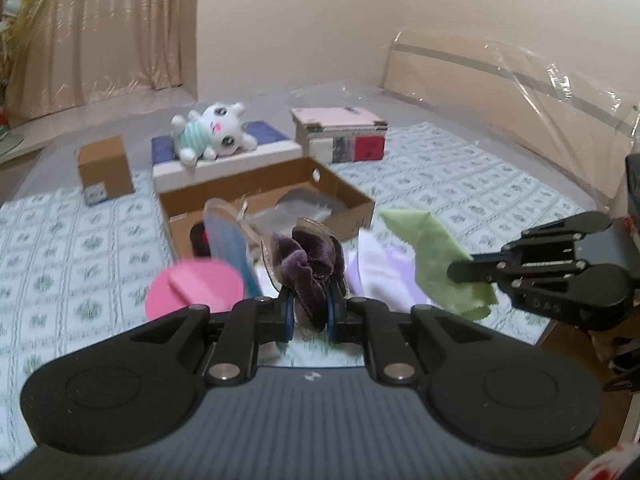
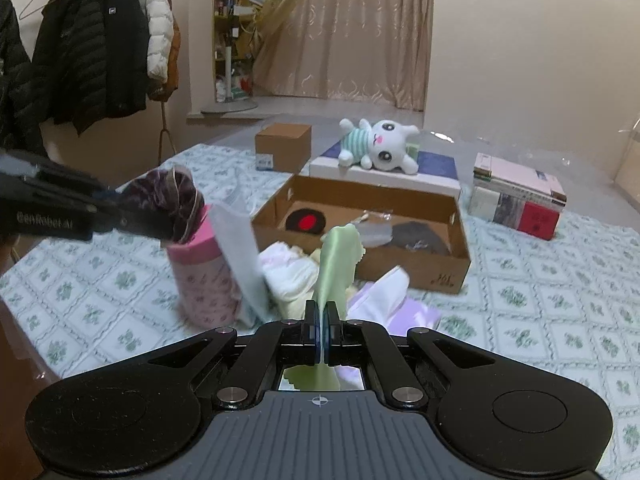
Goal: Organize soft objects
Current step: 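Carry the scrunchie toward the cardboard box while the right tool carries the green cloth, then open the left tool over the box while the right tool releases the green cloth inside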
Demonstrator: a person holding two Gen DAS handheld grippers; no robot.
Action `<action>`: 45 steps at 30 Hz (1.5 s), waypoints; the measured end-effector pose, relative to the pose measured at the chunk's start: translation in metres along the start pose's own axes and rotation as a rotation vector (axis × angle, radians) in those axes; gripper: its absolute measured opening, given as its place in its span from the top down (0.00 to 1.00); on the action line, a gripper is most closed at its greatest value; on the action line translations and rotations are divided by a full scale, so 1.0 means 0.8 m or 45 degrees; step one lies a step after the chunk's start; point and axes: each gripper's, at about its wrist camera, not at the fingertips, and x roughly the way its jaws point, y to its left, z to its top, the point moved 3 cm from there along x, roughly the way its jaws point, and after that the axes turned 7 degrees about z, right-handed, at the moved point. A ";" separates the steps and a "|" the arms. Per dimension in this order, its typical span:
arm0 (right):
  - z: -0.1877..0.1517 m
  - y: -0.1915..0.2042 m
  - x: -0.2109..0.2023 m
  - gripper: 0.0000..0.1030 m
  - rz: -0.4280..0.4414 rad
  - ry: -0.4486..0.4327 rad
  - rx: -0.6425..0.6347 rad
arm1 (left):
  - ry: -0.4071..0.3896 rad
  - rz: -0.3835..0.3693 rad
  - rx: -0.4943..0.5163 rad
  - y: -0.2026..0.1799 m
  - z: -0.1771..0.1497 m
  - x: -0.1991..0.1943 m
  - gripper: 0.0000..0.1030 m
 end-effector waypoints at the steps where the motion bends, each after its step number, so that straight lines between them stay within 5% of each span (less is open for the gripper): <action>1: 0.005 -0.005 0.000 0.99 -0.002 -0.006 -0.002 | -0.004 -0.009 0.006 0.002 0.011 0.002 0.88; 12: 0.065 -0.069 0.042 0.99 0.024 -0.009 -0.028 | 0.021 -0.019 0.124 0.040 0.116 0.064 0.88; 21: 0.124 -0.137 0.137 0.99 0.192 0.127 -0.057 | 0.144 -0.041 0.125 0.091 0.158 0.164 0.88; 27: 0.147 -0.164 0.223 0.99 0.292 0.265 -0.106 | 0.228 -0.043 0.148 0.108 0.160 0.233 0.88; 34: 0.133 -0.177 0.335 0.99 0.434 0.550 -0.111 | 0.308 -0.065 0.178 0.116 0.150 0.300 0.88; 39: 0.115 -0.175 0.391 0.99 0.426 0.663 -0.190 | 0.344 -0.073 0.177 0.127 0.141 0.334 0.87; 45: 0.096 -0.186 0.429 0.99 0.276 0.721 -0.348 | 0.405 -0.081 0.164 0.135 0.122 0.371 0.87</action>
